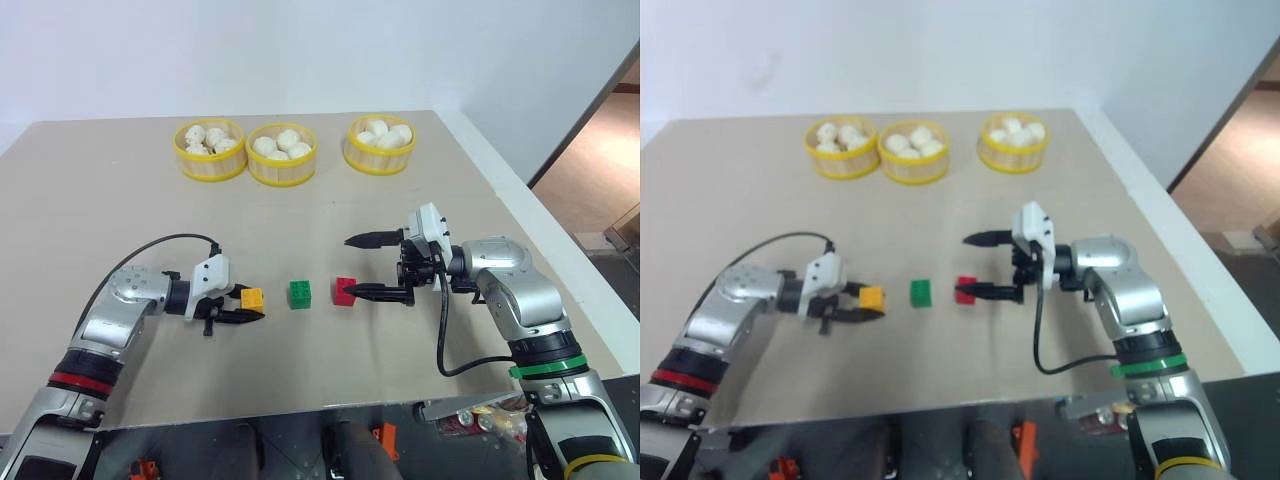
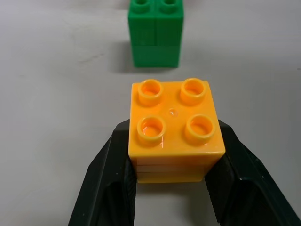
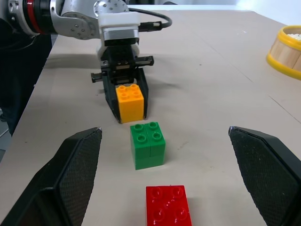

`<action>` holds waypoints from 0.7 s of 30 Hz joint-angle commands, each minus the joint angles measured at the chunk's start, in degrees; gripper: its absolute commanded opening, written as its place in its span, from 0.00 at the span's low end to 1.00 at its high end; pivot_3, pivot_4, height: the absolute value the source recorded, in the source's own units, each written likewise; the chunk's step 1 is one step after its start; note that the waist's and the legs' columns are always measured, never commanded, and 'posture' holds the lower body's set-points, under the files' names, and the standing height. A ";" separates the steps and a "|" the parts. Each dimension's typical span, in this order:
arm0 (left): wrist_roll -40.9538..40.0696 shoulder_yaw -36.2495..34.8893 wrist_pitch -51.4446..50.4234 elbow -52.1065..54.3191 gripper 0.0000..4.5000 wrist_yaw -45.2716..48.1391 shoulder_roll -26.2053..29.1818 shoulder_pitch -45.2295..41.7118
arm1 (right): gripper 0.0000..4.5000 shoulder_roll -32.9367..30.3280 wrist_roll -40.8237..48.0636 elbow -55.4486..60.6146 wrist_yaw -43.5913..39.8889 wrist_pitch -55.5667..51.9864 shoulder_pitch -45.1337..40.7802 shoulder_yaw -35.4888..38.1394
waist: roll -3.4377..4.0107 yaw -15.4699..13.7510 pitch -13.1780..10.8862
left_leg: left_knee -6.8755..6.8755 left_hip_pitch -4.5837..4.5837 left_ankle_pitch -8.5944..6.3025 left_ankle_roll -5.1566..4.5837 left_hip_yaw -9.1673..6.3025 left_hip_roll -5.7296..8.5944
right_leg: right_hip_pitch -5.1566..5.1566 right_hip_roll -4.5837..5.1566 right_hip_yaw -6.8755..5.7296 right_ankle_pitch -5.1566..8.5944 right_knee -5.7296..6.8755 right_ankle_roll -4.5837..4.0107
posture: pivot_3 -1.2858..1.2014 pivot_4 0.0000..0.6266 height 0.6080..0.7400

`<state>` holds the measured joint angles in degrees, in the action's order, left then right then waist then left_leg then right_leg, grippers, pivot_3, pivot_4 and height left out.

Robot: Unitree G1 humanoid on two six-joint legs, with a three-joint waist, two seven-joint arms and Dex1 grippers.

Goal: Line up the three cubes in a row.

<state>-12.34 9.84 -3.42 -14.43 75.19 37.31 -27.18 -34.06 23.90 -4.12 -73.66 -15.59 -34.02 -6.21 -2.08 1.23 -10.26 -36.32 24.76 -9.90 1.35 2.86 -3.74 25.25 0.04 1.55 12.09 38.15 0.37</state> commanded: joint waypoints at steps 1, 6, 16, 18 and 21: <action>0.78 0.21 0.97 -0.39 0.30 0.35 0.17 -0.62 | 1.00 -0.20 -0.11 0.65 -0.23 0.93 -0.80 0.76 | 0.00 0.00 0.00 | 0.00 0.00 0.00 0.00 0.00 0.00 | 0.00 0.00 0.01 -0.01 0.00 0.02 | 0.52 0.24 1.00; 1.34 1.01 1.58 -0.06 0.30 2.12 0.79 0.06 | 1.00 -0.17 -0.37 0.91 -0.29 1.01 -0.55 0.67 | 0.00 -0.01 0.00 | 0.00 -0.01 0.00 0.00 0.00 0.00 | -0.01 0.00 0.01 -0.01 0.00 0.02 | 0.52 0.24 1.00; 1.70 0.21 0.08 0.16 0.74 1.75 1.65 -2.07 | 1.00 0.07 0.07 1.76 0.41 0.28 -0.32 0.91 | 0.00 0.09 0.00 | 0.00 -0.03 0.00 0.00 -0.01 -0.01 | -0.01 -0.03 0.01 -0.03 0.01 0.06 | 0.52 0.24 1.00; 0.79 -0.54 -0.95 1.74 0.91 1.80 1.93 -2.20 | 1.00 0.06 0.54 2.30 0.71 -0.33 -0.33 1.17 | 0.00 0.11 0.00 | 0.01 -0.02 0.00 0.00 -0.01 -0.01 | 0.00 -0.04 0.02 -0.04 0.01 0.08 | 0.52 0.24 1.00; -3.16 -3.37 -6.42 9.55 1.00 1.75 4.19 -1.49 | 1.00 0.91 5.22 4.63 3.94 -6.30 -1.35 4.41 | 0.00 0.13 0.00 | 0.02 0.04 0.00 0.00 -0.02 -0.03 | 0.05 -0.05 0.02 -0.08 0.01 0.16 | 0.52 0.24 1.00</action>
<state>-12.27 9.92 -7.37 -10.40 76.82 39.93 -28.30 -33.31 25.87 -2.61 -71.38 -19.52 -34.06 -5.02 -2.07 1.36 -10.26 -36.30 24.81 -9.91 1.35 2.84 -3.78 25.30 0.00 1.57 12.01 38.17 0.54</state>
